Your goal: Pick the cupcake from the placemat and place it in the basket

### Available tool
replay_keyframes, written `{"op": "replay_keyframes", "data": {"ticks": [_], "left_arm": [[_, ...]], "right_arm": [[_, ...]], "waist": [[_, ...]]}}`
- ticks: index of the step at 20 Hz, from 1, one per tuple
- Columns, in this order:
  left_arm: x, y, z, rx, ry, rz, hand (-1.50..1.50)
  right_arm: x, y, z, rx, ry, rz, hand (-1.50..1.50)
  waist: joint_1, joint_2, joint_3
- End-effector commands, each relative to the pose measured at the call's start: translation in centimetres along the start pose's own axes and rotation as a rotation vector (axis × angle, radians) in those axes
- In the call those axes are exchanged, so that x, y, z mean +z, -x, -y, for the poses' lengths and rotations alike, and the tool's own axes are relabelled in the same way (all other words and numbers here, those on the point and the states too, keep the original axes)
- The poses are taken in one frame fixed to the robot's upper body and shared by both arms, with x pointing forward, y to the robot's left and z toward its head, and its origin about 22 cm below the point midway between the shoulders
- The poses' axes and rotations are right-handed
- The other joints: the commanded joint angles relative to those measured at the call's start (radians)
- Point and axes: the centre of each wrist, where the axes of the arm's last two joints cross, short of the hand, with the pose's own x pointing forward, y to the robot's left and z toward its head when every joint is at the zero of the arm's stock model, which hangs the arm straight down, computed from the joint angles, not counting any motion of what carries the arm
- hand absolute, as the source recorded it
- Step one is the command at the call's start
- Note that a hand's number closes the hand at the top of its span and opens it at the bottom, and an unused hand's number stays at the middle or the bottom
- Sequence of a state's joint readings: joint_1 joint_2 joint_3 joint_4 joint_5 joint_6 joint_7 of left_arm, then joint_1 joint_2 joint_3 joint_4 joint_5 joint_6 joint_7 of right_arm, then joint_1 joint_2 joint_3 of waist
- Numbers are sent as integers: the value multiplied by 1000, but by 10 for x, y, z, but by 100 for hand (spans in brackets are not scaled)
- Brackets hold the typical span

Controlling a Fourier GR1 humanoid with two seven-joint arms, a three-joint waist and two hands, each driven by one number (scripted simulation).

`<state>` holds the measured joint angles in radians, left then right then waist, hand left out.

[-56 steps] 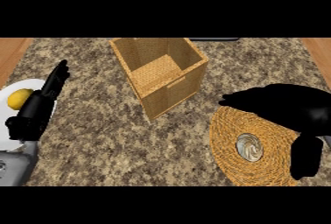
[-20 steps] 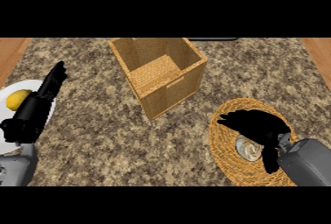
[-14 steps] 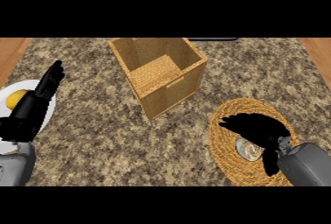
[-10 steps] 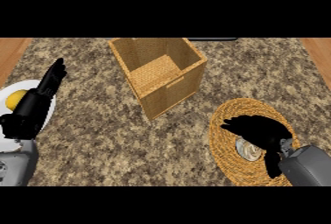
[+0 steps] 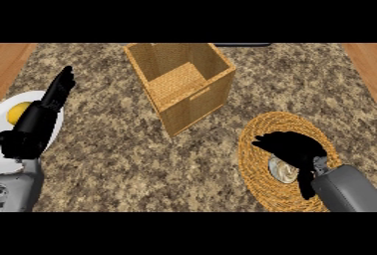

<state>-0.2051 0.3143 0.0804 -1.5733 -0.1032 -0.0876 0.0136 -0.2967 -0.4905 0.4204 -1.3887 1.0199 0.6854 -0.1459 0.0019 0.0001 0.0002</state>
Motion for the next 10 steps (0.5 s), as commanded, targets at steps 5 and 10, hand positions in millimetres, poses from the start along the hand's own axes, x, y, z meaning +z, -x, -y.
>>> {"op": "replay_keyframes", "data": {"ticks": [5, 10], "left_arm": [[9, -3, -9, -6, 7, 16, 0], [9, -1, -12, -9, -4, 7, 0]], "right_arm": [[-28, -5, -8, -79, -26, 9, 150], [-38, -6, -44, 15, 43, 71, 150]], "waist": [[6, 0, 0], [7, 0, 0]]}}
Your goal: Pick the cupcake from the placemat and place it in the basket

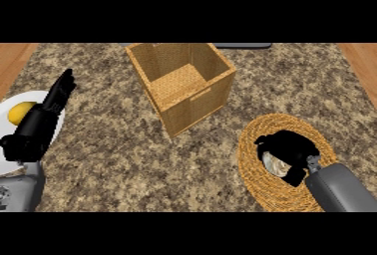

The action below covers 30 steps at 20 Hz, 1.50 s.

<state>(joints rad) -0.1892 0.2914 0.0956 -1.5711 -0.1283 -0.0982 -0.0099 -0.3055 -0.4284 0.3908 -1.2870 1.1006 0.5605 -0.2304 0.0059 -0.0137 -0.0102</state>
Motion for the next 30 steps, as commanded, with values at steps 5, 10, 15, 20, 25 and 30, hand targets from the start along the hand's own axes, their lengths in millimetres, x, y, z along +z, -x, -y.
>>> {"op": "replay_keyframes", "data": {"ticks": [5, 10, 15, 20, 25, 30], "left_arm": [[7, 4, 14, -5, -1, 1, 0], [2, 5, -4, -15, -29, -36, 0], [17, 17, -17, -23, -106, -104, 0], [21, 18, -21, -28, -97, -115, 0], [15, 10, -19, -26, -59, -73, 0], [3, 2, 0, -10, 1, -44, 0]], "right_arm": [[-3, -15, -28, 56, 30, 54, 150], [-6, 4, -10, -120, 167, -313, 150], [22, 41, -44, -418, 290, -868, 150], [34, 4, -2, -566, 693, -1115, 150], [64, -58, 74, -721, 1216, -985, 150], [107, -126, 131, -708, 1459, -901, 150]], "waist": [[-7, 13, 10], [-45, 4, 8], [-161, -28, 5], [-139, -34, 4], [-79, -27, 8], [-28, -4, 6]]}}
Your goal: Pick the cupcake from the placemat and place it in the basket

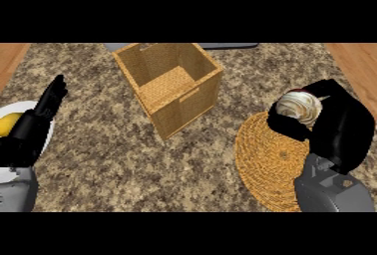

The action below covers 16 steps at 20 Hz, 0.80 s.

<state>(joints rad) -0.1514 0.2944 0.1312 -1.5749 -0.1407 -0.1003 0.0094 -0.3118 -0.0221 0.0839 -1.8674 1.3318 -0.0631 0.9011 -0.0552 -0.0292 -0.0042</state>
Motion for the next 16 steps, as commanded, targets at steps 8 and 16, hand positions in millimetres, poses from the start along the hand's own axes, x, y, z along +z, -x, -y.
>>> {"op": "replay_keyframes", "data": {"ticks": [8, 16], "left_arm": [[-7, -8, 24, 20, 53, 47, 0], [-17, -14, 30, 17, 91, 81, 0]], "right_arm": [[56, -142, 91, -166, 82, 112, 150], [21, -214, 79, -157, -30, 70, 150]], "waist": [[80, 25, 1], [108, 34, 1]]}}
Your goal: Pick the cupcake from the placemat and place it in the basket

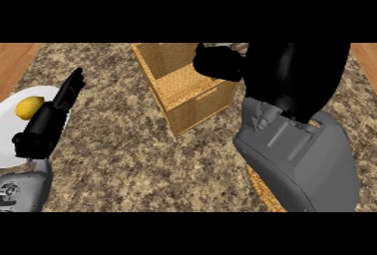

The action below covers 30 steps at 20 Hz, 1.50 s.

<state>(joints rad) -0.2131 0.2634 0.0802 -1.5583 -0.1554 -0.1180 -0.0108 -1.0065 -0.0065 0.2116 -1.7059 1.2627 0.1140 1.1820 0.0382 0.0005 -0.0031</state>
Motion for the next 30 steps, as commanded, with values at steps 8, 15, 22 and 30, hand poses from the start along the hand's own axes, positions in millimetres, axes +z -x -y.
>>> {"op": "replay_keyframes", "data": {"ticks": [8, 15, 22, 30], "left_arm": [[-17, -6, 10, 12, 14, 20, 0], [-14, -14, 14, -3, 14, 28, 0], [-16, -9, 3, 0, 1, 19, 0], [-10, 4, -1, 18, 7, 2, 0]], "right_arm": [[-57, -63, -25, 18, -178, -280, 150], [-74, -59, -64, 85, -292, -392, 150], [-77, -59, -94, 390, -364, -421, 150], [-76, -67, -100, 353, -496, -416, -150]], "waist": [[22, 12, 0], [32, 8, 1], [2, 3, 0], [0, 0, 1]]}}
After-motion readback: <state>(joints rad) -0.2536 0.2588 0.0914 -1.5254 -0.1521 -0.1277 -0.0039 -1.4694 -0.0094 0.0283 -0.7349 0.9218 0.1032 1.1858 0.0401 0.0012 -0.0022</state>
